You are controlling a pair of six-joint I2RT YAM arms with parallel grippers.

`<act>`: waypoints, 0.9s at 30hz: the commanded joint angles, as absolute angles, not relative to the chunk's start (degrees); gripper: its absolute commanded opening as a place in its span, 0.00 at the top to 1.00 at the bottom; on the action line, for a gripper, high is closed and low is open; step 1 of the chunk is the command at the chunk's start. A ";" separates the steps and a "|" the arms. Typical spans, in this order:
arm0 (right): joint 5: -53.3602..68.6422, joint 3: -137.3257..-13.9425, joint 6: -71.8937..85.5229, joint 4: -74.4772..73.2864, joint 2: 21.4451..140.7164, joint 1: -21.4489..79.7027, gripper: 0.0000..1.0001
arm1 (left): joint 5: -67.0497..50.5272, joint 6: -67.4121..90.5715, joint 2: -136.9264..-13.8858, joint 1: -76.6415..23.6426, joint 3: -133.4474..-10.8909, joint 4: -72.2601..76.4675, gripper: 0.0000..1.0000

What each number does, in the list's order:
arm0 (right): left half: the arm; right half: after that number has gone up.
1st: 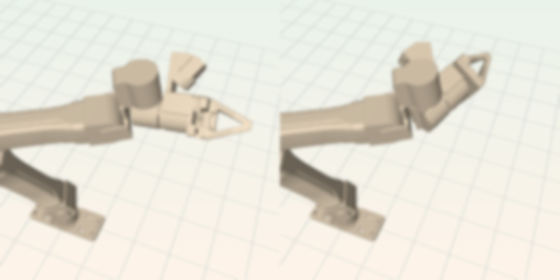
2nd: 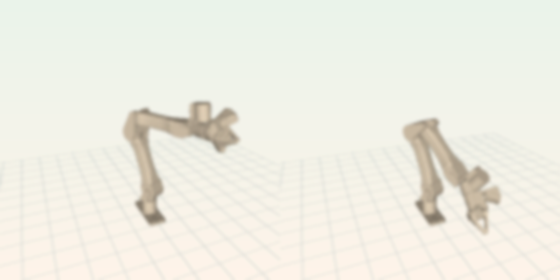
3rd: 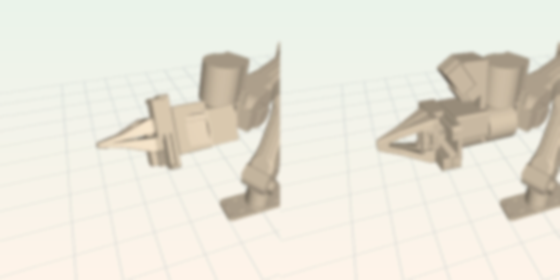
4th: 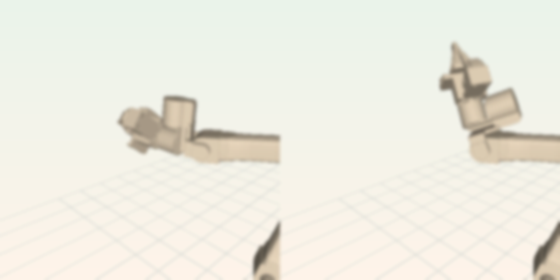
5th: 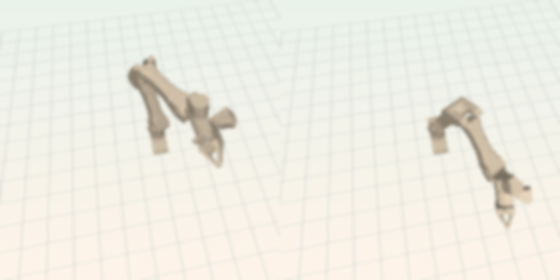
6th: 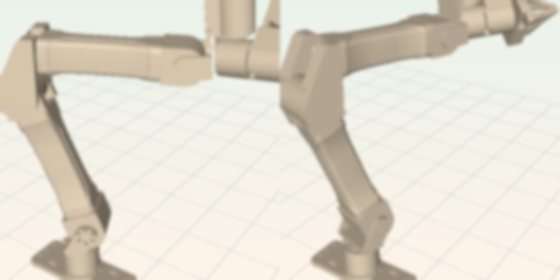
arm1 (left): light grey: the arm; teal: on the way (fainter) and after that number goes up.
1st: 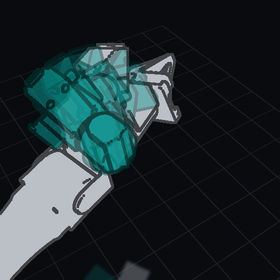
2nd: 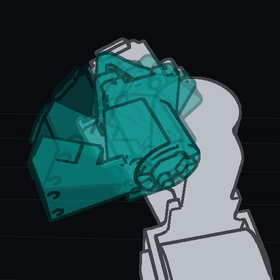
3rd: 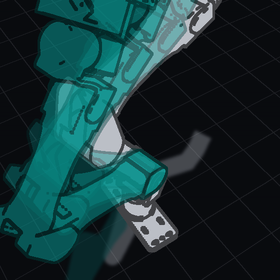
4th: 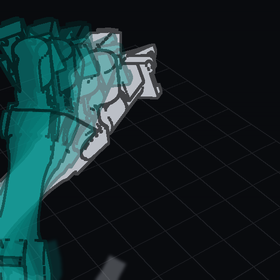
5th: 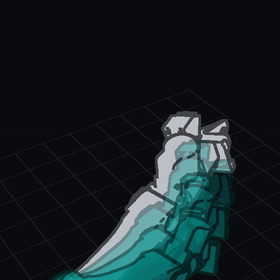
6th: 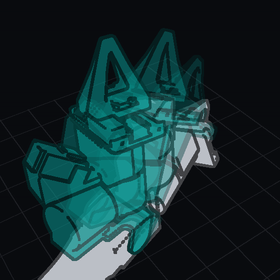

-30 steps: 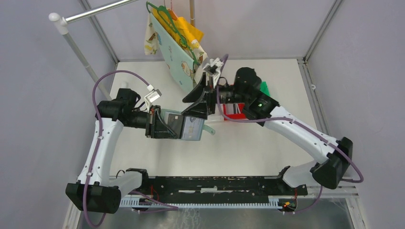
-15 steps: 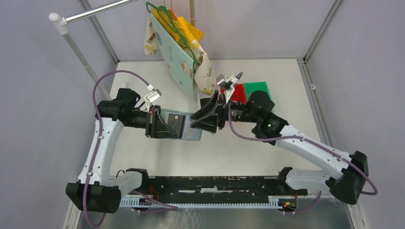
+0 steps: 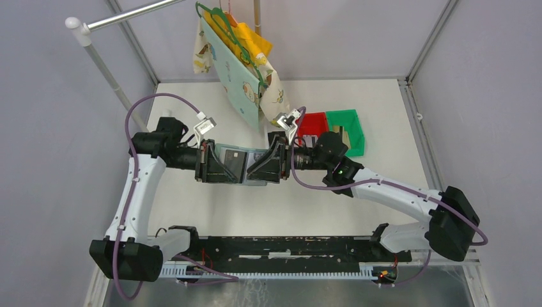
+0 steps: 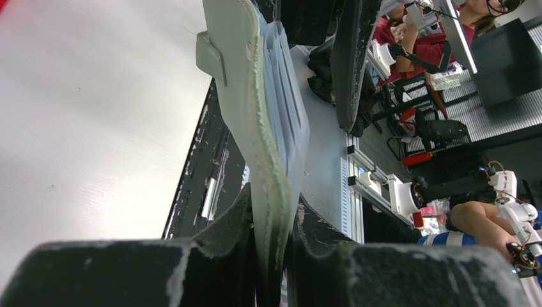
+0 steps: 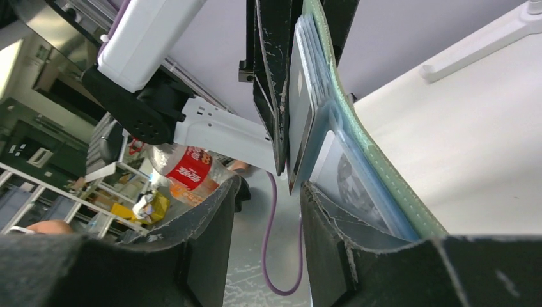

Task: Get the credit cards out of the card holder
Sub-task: Remove the credit card from the card holder.

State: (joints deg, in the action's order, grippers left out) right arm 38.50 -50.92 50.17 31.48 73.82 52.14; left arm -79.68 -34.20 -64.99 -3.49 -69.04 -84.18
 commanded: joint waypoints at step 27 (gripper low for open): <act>42.16 -53.78 60.95 48.96 80.22 52.77 0.64 | -81.24 -29.47 -64.45 -3.09 -69.78 -82.05 0.86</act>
